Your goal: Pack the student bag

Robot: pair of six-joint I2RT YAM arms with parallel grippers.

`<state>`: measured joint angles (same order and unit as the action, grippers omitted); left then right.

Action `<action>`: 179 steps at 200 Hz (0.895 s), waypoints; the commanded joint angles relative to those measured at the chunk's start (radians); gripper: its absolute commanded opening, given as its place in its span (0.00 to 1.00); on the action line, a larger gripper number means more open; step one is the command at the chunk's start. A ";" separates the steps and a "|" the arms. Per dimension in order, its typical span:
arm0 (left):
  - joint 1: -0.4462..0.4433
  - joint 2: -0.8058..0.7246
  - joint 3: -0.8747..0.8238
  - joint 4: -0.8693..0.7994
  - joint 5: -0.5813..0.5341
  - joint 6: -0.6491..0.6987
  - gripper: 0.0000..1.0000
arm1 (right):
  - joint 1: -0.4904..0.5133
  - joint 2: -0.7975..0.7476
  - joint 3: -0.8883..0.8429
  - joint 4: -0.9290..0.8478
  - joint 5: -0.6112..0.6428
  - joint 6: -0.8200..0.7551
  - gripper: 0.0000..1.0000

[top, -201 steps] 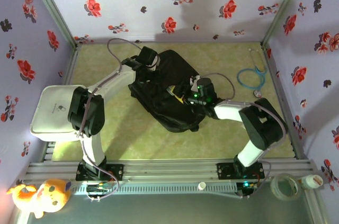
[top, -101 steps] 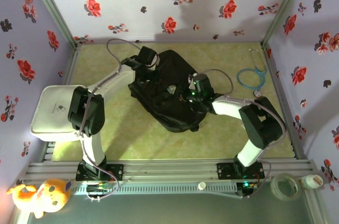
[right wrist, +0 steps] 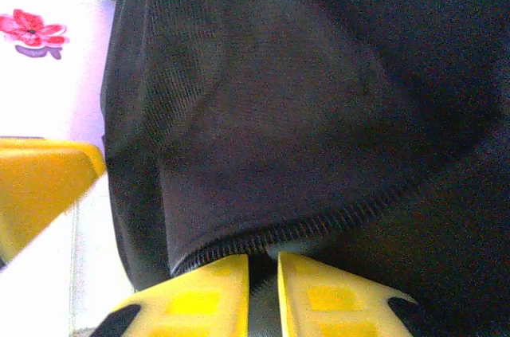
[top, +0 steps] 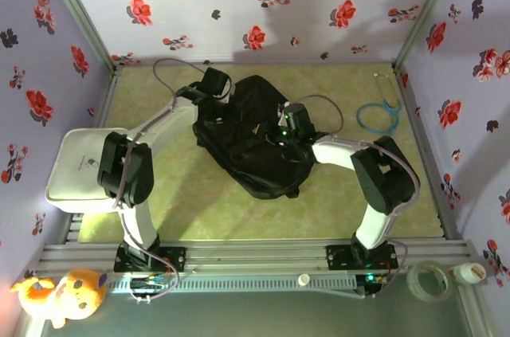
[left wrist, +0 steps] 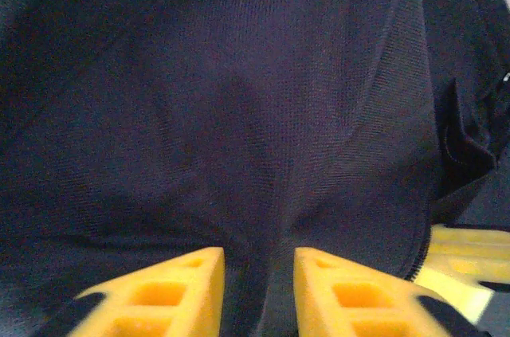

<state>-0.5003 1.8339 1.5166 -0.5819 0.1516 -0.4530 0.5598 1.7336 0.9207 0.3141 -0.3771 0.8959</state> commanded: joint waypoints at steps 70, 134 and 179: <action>0.225 -0.392 -0.472 0.231 0.021 -0.253 0.74 | 0.158 -0.195 0.185 -0.639 0.353 -0.435 0.46; 0.353 -0.561 -0.715 0.266 0.031 -0.341 0.85 | 0.277 0.051 0.503 -0.834 0.410 -0.601 0.52; 0.396 -0.600 -0.786 0.297 0.065 -0.337 0.90 | 0.282 0.200 0.670 -0.883 0.452 -0.576 0.54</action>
<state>-0.1162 1.2522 0.7589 -0.3298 0.1791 -0.7799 0.8448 1.8755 1.5116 -0.5049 0.0158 0.3279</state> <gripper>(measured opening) 0.890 0.538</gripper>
